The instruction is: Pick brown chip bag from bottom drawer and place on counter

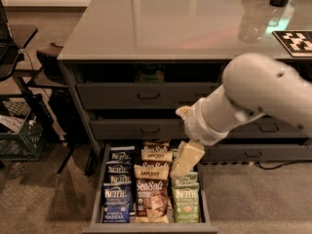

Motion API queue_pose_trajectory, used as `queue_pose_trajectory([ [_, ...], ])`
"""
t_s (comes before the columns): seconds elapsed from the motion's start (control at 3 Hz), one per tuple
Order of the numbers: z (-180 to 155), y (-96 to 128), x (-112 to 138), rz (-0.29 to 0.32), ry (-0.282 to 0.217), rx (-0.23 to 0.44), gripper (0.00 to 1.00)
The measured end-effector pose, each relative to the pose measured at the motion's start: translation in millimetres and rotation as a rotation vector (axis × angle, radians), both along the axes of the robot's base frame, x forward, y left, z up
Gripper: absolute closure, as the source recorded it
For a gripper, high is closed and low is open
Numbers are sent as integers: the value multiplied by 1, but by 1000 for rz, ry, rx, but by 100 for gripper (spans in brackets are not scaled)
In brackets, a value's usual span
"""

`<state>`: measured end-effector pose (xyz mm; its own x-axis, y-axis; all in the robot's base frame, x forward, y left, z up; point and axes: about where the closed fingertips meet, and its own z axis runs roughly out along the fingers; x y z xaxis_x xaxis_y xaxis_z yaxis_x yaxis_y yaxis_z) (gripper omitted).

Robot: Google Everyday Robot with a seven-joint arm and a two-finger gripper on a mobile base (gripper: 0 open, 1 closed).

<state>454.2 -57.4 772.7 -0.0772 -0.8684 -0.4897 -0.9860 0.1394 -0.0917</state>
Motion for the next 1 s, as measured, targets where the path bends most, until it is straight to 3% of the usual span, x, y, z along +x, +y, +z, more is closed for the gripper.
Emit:
queue_pose_trajectory([
  [0.67,-96,63,69,-122,-10,72,0],
  [1.0,-129,85,84,-180,-20,109,0],
])
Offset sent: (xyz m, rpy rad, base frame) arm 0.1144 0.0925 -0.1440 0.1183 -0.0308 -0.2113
